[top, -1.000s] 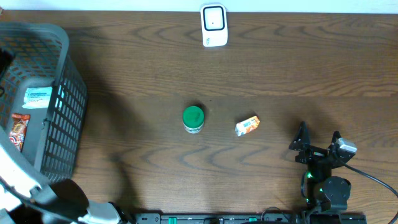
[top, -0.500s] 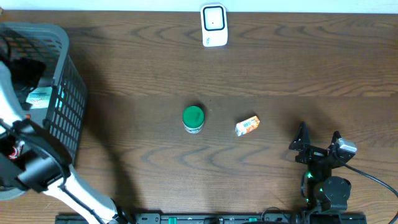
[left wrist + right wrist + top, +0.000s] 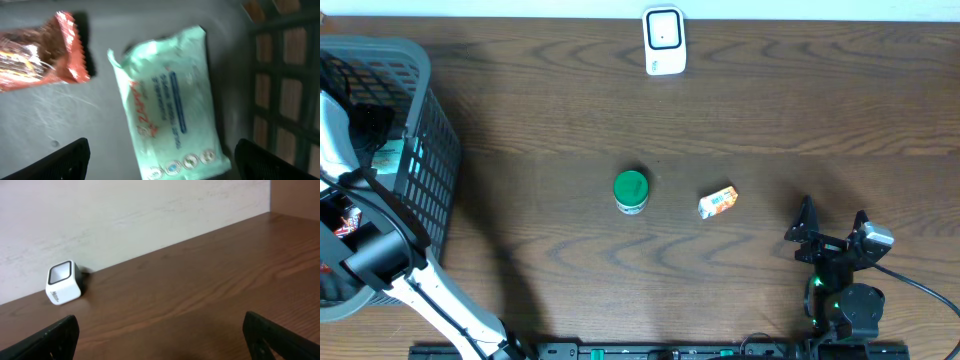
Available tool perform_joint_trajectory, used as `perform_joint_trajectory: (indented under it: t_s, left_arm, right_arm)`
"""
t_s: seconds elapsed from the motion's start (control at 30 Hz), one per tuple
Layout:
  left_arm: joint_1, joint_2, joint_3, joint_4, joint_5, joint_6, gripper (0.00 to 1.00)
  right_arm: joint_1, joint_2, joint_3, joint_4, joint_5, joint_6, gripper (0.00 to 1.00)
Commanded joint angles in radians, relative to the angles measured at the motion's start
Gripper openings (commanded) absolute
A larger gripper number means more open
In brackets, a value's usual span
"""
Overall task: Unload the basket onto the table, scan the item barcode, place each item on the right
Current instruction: 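Reach into the basket and grasp the mint-green wipes pack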
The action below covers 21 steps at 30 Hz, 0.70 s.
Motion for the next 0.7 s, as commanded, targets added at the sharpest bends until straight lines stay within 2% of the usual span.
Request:
perform_joint_trajectory:
  t_s: [0.0, 0.17, 0.2, 0.67]
  left_arm:
    - [0.002, 0.003, -0.005, -0.003, -0.118, -0.033, 0.93]
    - [0.01, 0.008, -0.008, 0.004, -0.159, -0.032, 0.94]
    - [0.013, 0.01, -0.008, 0.008, -0.159, -0.033, 0.97]
    - [0.026, 0.124, -0.011, 0.023, -0.156, -0.032, 0.99]
  right_arm:
    - [0.001, -0.005, -0.002, -0.004, 0.002, 0.003, 0.99]
    - [0.001, -0.005, -0.002, -0.004, 0.002, 0.003, 0.99]
    - [0.001, -0.005, -0.002, -0.004, 0.002, 0.003, 0.99]
    - [0.001, -0.005, -0.002, -0.004, 0.002, 0.003, 0.99]
